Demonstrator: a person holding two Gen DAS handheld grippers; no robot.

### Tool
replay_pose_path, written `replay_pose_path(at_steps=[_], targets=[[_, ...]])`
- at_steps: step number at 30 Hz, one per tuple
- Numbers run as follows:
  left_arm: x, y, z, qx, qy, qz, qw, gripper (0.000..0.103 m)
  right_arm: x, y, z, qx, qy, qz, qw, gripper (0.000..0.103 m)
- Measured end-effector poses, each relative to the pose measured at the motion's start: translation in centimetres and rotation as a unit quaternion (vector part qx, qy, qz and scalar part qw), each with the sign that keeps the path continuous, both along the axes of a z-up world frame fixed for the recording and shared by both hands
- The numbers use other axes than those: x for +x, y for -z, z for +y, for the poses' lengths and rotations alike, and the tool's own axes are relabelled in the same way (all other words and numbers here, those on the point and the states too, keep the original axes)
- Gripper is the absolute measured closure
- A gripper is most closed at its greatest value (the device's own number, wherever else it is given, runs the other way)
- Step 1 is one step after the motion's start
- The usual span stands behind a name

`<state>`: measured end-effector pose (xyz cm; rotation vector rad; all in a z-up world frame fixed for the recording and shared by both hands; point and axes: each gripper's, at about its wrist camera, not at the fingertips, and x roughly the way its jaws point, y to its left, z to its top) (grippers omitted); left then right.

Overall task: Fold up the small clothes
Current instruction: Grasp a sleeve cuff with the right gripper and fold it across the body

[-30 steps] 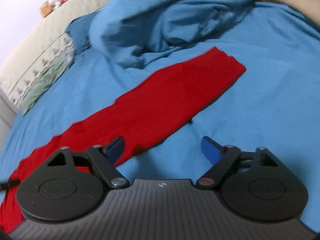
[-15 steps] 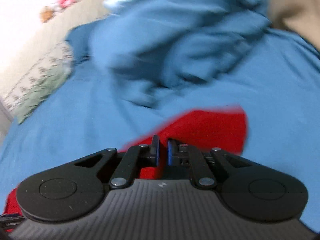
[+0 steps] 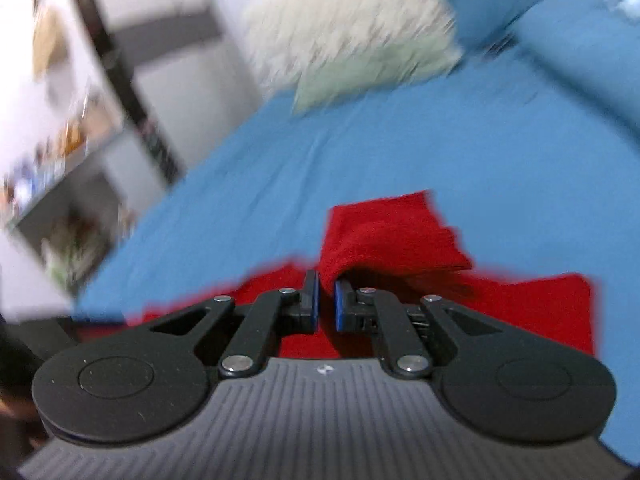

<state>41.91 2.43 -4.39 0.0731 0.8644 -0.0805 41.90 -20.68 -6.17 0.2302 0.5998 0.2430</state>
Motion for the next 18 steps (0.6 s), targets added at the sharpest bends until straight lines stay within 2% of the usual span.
replay_pose_path(at_steps=[3, 6, 7, 9, 11, 12, 14, 16, 18], targets=[[-0.6, 1.4, 2.1, -0.001, -0.013, 0.017, 0.9998, 0.0, 0.7, 6.3, 4.7, -0.044, -0.03, 0.059, 0.997, 0.08], [-0.5, 2.1, 2.4, -0.01, -0.014, 0.031, 0.9994, 0.0, 0.2, 9.0, 6.7, -0.073, -0.038, 0.08, 0.993, 0.074], [-0.5, 2.3, 2.2, -0.015, -0.012, 0.033, 0.9993, 0.0, -0.2, 9.1, 6.9, -0.083, -0.041, 0.074, 0.993, 0.069], [-0.1, 2.4, 1.5, -0.021, -0.005, 0.035, 0.9992, 0.0, -0.9, 8.6, 6.7, -0.087, -0.062, 0.068, 0.992, 0.036], [0.3, 2.1, -0.1, -0.028, 0.007, 0.035, 0.999, 0.0, -2.1, 7.7, 5.7, -0.098, -0.079, 0.054, 0.991, 0.025], [0.6, 2.1, -1.0, -0.032, 0.016, 0.036, 0.9987, 0.0, -2.8, 7.2, 5.3, -0.113, -0.079, 0.049, 0.989, 0.021], [1.1, 2.0, -3.1, -0.041, 0.043, 0.039, 0.9975, 0.0, -3.6, 6.5, 3.3, -0.133, -0.067, 0.045, 0.988, 0.021], [1.6, 2.2, -5.6, -0.042, 0.076, 0.039, 0.9954, 0.0, -4.8, 5.8, 1.1, -0.13, -0.05, 0.051, 0.989, 0.021], [2.0, 3.1, -8.5, -0.026, 0.111, 0.03, 0.993, 0.002, -5.6, 5.1, -1.5, -0.13, -0.026, 0.054, 0.99, 0.02]])
